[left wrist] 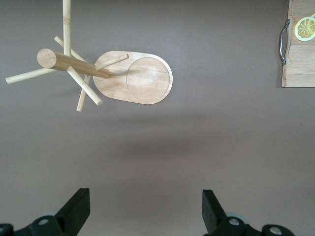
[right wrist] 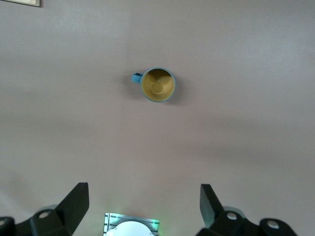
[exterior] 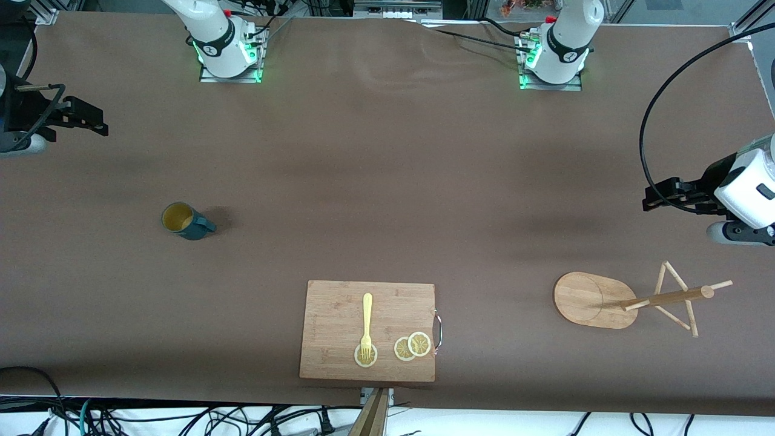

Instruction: Pass cup and hang on rack

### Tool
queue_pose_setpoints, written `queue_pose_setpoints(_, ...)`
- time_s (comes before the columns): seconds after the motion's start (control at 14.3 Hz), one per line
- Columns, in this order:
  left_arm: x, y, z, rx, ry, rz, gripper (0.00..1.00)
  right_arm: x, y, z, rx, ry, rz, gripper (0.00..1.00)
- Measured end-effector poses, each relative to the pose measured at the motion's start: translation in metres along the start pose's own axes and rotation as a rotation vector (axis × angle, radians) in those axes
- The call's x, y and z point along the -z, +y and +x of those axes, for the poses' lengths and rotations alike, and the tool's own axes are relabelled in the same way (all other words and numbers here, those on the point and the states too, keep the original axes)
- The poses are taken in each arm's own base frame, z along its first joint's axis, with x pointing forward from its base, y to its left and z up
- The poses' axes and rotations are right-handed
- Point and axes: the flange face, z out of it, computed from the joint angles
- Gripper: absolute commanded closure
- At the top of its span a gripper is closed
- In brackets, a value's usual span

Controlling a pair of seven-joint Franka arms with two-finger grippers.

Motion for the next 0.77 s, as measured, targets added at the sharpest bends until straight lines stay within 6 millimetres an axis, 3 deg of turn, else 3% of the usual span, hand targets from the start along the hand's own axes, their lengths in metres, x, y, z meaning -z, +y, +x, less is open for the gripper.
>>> queue_pose_setpoints(0.21, 0.0, 0.0, 0.0, 0.0, 0.0, 0.0, 0.0, 0.006, -0.011, 0.0, 0.01, 0.007, -0.004, 0.0)
queue_pose_setpoints(0.56, 0.0, 0.0, 0.0, 0.0, 0.0, 0.0, 0.0, 0.007, -0.013, 0.0, 0.008, 0.005, -0.004, 0.0)
queue_pose_setpoints(0.77, 0.0, 0.0, 0.0, 0.0, 0.0, 0.0, 0.0, -0.007, -0.013, 0.003, 0.012, -0.049, 0.004, 0.0)
